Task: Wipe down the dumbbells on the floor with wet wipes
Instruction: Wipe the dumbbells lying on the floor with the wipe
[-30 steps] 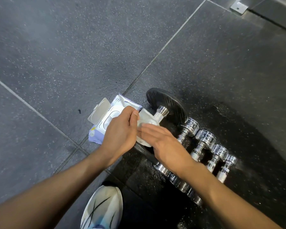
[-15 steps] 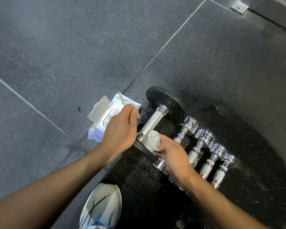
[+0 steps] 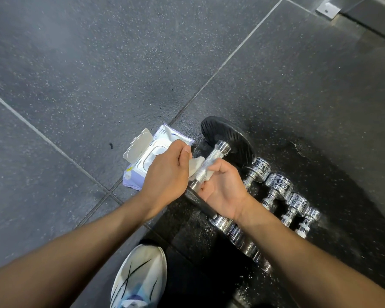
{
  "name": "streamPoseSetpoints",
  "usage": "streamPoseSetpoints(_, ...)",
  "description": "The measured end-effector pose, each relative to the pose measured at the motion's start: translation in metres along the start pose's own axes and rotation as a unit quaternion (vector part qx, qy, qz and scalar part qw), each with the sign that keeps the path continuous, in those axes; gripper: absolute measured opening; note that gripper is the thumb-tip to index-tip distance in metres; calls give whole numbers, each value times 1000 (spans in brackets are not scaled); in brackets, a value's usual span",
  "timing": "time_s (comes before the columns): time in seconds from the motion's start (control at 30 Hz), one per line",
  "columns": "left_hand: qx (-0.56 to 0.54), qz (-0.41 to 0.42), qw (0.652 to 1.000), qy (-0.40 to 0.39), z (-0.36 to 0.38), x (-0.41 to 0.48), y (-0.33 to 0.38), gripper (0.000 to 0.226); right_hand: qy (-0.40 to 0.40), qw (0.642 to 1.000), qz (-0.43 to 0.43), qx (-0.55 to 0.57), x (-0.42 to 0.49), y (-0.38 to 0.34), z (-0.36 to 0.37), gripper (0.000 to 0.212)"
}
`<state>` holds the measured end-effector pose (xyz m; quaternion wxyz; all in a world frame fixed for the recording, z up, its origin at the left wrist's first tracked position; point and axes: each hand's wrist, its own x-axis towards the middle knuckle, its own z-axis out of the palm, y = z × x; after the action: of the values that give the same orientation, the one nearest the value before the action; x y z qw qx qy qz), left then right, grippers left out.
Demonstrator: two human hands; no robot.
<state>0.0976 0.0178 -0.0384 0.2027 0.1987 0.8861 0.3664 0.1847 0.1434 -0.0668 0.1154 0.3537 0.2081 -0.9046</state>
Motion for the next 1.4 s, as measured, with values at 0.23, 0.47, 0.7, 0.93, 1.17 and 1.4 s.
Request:
streamPoseSetpoints(0.23, 4, -5, 1000, -4, -1, 0, 0, 25, 152, 979, -72, -114, -31, -25, -7, 14)
streamPoseSetpoints(0.47, -3, -6, 1000, 6, 0, 0, -1, 25, 170, 729, -328, -576, -49, -18, 2, 42)
streamPoseSetpoints(0.7, 0, 13, 1000, 12, 2, 0, -3, 27, -68, 378, -301, -873, -32, -17, -47, 84)
streamPoseSetpoints(0.93, -1, 9, 1000, 12, 3, 2, -6, 27, -42, 308, -308, -899, -30, -46, -48, 99)
streamPoseSetpoints(1.17, -16, 2, 1000, 19, 5, 2, -7, 27, -122, 298, -296, -899, -30, -16, -46, 92)
streamPoseSetpoints(1.4, -15, -3, 1000, 13, 4, 2, -5, 28, -105, 271, -288, -913, -31, -10, -44, 86)
